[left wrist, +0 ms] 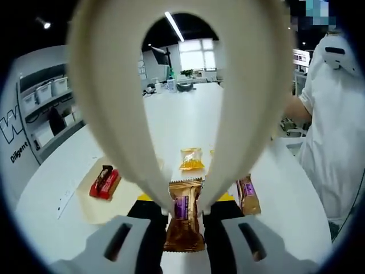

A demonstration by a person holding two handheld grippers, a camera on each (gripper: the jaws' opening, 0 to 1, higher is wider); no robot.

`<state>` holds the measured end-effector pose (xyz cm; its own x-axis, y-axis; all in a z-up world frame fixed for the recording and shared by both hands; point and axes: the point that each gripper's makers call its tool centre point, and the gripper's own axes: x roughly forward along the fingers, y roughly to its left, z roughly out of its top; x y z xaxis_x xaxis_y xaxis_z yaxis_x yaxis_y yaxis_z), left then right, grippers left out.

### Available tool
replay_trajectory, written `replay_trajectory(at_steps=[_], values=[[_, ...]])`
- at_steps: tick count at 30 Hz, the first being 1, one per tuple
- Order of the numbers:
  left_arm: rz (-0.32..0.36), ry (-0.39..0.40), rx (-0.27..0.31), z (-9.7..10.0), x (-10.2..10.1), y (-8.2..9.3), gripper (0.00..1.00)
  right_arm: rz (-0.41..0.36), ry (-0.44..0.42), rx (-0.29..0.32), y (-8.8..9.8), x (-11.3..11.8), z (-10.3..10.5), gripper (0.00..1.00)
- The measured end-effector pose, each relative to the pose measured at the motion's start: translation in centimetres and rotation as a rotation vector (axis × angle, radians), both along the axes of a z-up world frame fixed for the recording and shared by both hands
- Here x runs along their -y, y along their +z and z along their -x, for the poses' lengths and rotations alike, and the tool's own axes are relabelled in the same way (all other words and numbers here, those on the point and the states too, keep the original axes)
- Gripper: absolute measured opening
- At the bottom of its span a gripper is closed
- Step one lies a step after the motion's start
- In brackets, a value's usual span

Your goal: Place the target food into the container with the food tongs after gripping and lifting it, then release it inside without dropping or visibly crushing the food.

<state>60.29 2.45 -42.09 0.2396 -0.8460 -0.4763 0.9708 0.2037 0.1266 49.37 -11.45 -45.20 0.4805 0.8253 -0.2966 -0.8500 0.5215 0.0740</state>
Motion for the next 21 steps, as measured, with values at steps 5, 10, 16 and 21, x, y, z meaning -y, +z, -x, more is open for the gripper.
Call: replay_trajectory(at_steps=[5,10,16,21], values=[[0.008,-0.007,0.012,-0.6,0.5,1.0,0.21,-0.001,-0.004,-0.001,-0.1,0.3,0.0,0.68],[0.011,-0.003,0.028,-1.7,1.0,1.7,0.22,-0.004,-0.008,-0.002,-0.2,0.5,0.0,0.68],[0.012,0.007,0.041,-3.3,2.1,2.0,0.21,-0.006,-0.012,-0.002,-0.2,0.8,0.0,0.68],[0.005,0.014,0.046,-4.7,3.0,1.7,0.22,-0.006,-0.015,-0.001,-0.1,1.1,0.0,0.69]])
